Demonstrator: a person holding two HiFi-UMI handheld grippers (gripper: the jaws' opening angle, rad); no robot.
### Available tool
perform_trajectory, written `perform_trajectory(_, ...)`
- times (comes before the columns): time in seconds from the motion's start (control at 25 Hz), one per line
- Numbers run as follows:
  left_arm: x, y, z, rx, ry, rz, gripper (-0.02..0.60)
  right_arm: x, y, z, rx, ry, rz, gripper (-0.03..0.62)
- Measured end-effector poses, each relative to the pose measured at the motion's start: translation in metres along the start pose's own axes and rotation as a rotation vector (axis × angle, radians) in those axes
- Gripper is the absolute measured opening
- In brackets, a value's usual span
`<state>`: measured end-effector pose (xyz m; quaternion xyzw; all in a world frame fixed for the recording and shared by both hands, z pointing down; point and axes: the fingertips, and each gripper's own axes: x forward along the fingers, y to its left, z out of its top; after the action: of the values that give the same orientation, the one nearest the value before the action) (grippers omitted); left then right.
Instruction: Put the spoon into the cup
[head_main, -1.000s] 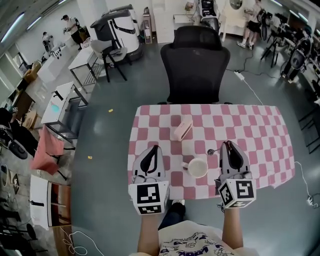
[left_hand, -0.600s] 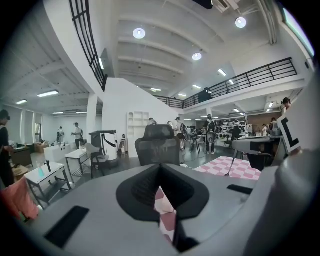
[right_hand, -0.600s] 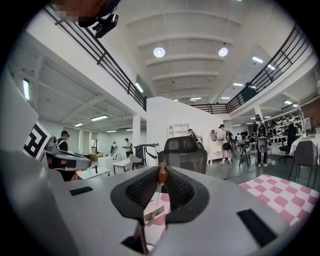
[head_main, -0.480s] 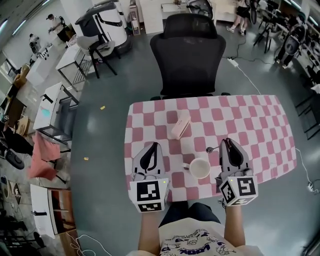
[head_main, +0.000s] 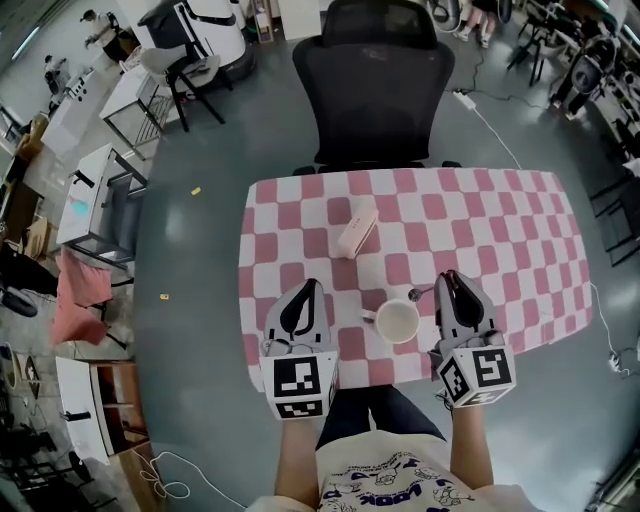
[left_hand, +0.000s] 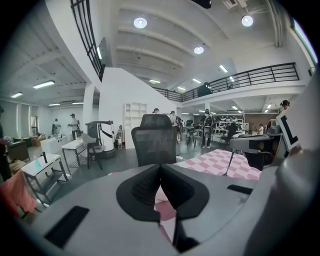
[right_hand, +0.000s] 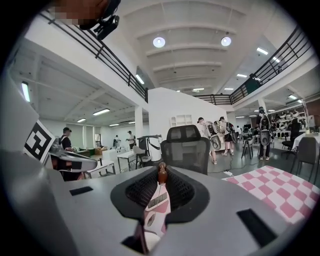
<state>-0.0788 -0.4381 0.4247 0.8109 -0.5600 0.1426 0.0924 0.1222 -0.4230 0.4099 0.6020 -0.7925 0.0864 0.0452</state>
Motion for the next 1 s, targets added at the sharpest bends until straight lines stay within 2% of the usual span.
perform_trajectory(0.52, 0.009, -0.006, -0.059, -0.04, 0.114, 0.019, 0.014, 0.016, 0.008, -0.056, 0.027, 0.122, 0.087, 0.058)
perform_trajectory(1.0, 0.011, -0.018, -0.107, -0.063, 0.197, 0.019, 0.014, 0.023, 0.017, -0.129, 0.039, 0.25, 0.151, 0.058)
